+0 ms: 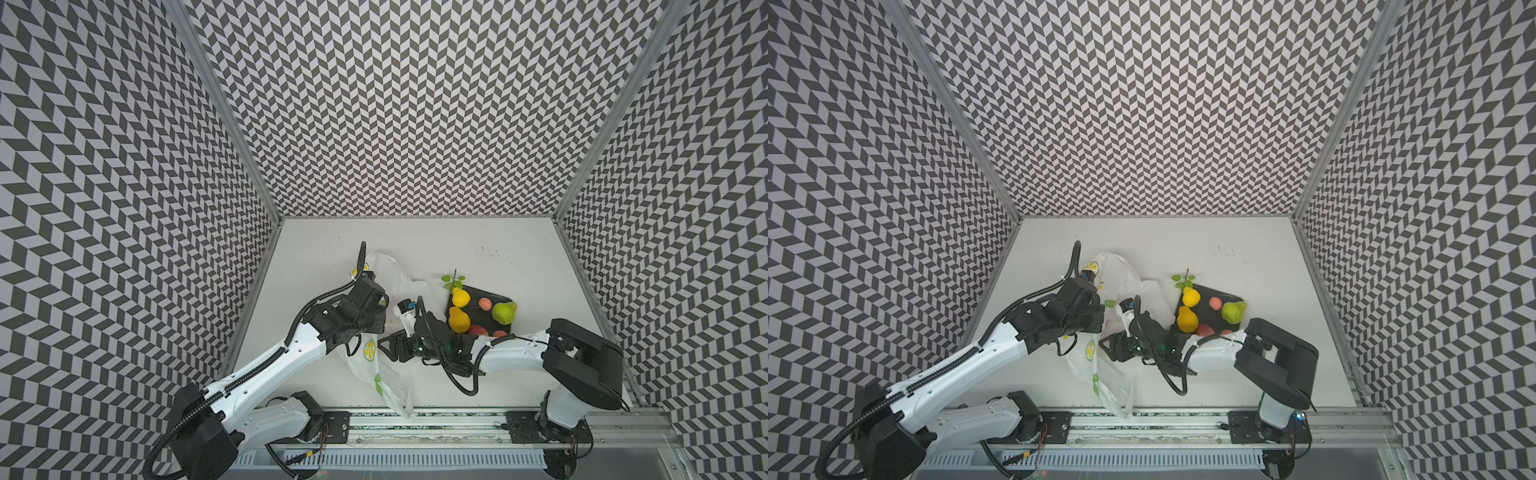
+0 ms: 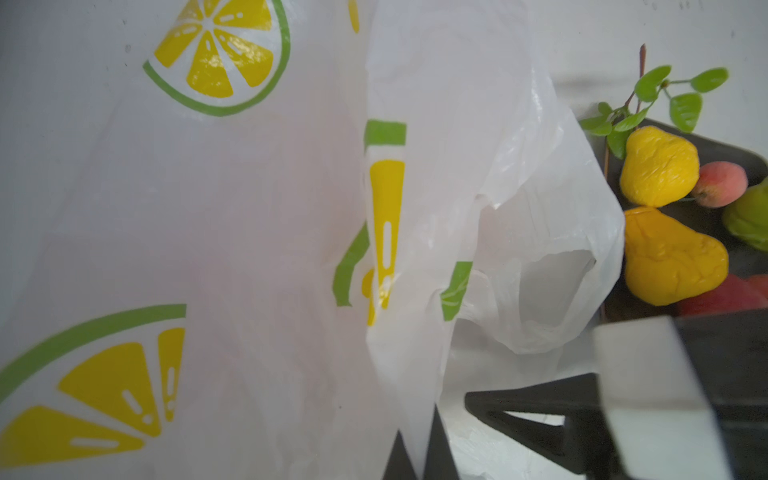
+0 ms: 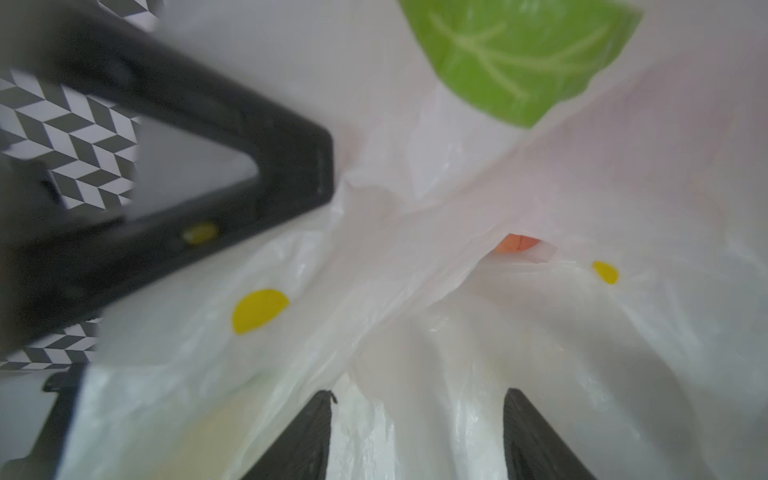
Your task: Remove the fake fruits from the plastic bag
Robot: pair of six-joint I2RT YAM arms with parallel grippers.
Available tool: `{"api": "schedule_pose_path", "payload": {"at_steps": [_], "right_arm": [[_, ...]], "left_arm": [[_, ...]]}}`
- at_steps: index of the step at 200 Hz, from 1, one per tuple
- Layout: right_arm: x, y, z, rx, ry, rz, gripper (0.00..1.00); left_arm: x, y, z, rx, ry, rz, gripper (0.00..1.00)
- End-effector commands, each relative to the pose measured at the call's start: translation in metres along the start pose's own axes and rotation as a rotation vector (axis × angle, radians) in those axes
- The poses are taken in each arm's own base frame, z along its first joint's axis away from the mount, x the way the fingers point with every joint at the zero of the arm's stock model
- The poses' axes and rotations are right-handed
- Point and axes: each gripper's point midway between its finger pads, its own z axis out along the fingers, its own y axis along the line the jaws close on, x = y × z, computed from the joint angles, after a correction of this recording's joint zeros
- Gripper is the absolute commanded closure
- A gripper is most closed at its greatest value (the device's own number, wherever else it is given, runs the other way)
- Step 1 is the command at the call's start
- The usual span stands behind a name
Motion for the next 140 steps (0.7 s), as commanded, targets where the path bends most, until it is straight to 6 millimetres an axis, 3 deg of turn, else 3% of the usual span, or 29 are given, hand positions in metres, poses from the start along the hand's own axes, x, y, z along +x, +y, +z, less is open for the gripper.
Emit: {"api": "schedule_pose_path", "payload": {"at_steps": [1,35,66,140], "right_arm": [[-0.021,0.012,0.016,-0.027,-0.069,0.026,0.39],[-0.039,-0.003,0.032,0.088,-0.141,0.000,0.40],[-0.056,-0.025,0.040,0.236,-0.200,-0.051,0.27],[-0.062,-0.060,0.079,0.408,-0.236,-0.110,0.16]], "left_arm": [[-0.027,-0.015,-0.012,0.066,-0.091,-0.055,1.00],[-0.041,-0.017,-0.026,0.096,-0.168,-0.097,1.00],[-0.037,-0.021,-0.025,0.135,-0.165,-0.116,1.00],[-0.034,-0.025,-0.033,0.176,-0.172,-0.119,1.00]]}}
